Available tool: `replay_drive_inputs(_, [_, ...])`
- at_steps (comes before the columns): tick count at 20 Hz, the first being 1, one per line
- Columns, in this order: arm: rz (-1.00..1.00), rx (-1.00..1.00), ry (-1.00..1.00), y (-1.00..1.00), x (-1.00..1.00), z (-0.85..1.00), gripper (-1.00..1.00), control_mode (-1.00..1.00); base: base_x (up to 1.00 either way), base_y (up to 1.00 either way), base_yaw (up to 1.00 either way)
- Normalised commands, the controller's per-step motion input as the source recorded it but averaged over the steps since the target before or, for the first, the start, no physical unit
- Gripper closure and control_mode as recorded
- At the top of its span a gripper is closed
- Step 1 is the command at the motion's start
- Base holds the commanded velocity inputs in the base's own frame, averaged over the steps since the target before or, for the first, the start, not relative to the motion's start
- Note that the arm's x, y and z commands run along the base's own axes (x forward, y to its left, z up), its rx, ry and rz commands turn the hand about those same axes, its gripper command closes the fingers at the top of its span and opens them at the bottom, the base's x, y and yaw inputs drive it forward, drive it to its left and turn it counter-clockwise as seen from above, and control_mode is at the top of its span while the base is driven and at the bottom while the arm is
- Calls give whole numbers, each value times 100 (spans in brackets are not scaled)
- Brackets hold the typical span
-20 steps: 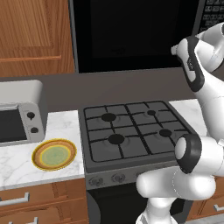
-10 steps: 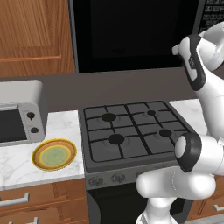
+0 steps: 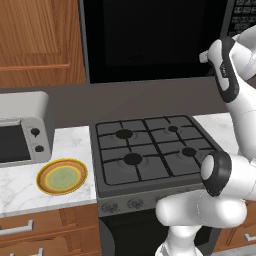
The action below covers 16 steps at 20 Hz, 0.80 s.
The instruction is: Pick the chicken drumstick from the counter and place it in the microwave. Then turn on the microwave.
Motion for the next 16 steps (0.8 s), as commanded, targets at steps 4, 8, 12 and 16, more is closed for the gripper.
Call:
replay_drive_inputs(4, [2,0,0,-1,-22,6,-100,-100,0,0,0])
replay_drive_inputs(8, [0,-1,0,0,-31,3,-100,-100,0,0,0])
replay_drive_inputs(12, [0,-2,0,0,-33,0,-100,-100,0,0,0])
replay_drive_inputs(16, [0,-2,0,0,-35,0,-100,-100,0,0,0])
